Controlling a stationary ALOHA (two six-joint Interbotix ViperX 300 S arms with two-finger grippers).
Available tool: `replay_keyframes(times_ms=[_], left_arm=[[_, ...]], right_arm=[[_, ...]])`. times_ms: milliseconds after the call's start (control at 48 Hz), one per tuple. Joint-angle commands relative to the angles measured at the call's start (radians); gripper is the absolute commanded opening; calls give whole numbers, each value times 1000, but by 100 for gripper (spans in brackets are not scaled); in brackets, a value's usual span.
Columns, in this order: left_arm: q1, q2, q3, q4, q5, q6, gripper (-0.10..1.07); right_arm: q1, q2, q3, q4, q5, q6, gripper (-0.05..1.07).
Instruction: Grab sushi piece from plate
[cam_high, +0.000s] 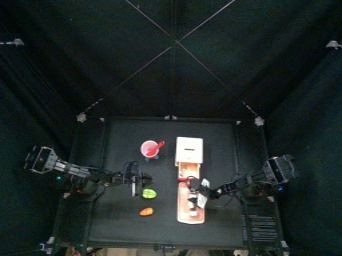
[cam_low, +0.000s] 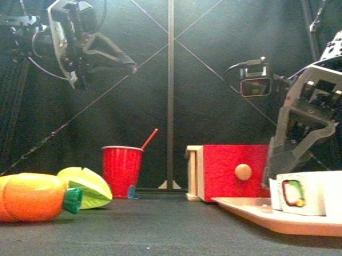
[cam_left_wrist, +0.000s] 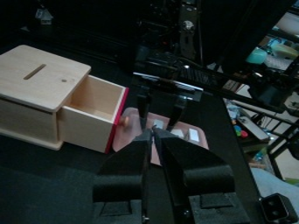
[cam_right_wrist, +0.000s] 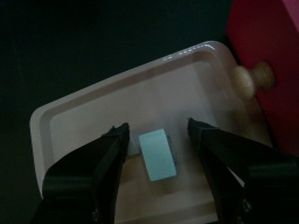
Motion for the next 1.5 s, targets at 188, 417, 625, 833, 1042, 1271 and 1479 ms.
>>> replay_keyframes(times_ms=[188, 417, 625, 833, 1042, 1271, 1479], left_arm=[[2, 0, -11, 2, -9, 2, 56], [2, 0, -9, 2, -8, 2, 56], [2, 0, -11, 2, -8, 2, 56], [2, 0, -11, 2, -9, 2, 56], [0, -2, -11, 2, -9, 2, 56], [0, 0, -9, 2, -9, 0, 56], [-3, -2, -9, 2, -8, 0, 56]], right_arm=[[2, -31, -3, 0, -3, 0, 89], [3, -34, 15, 8, -3, 0, 89], [3, -26, 21, 8, -3, 0, 87], [3, -26, 25, 8, -3, 0, 76], [-3, -44, 21, 20, -3, 0, 63], [-3, -124, 21, 18, 3, 0, 61], [-3, -141, 32, 17, 8, 2, 61]])
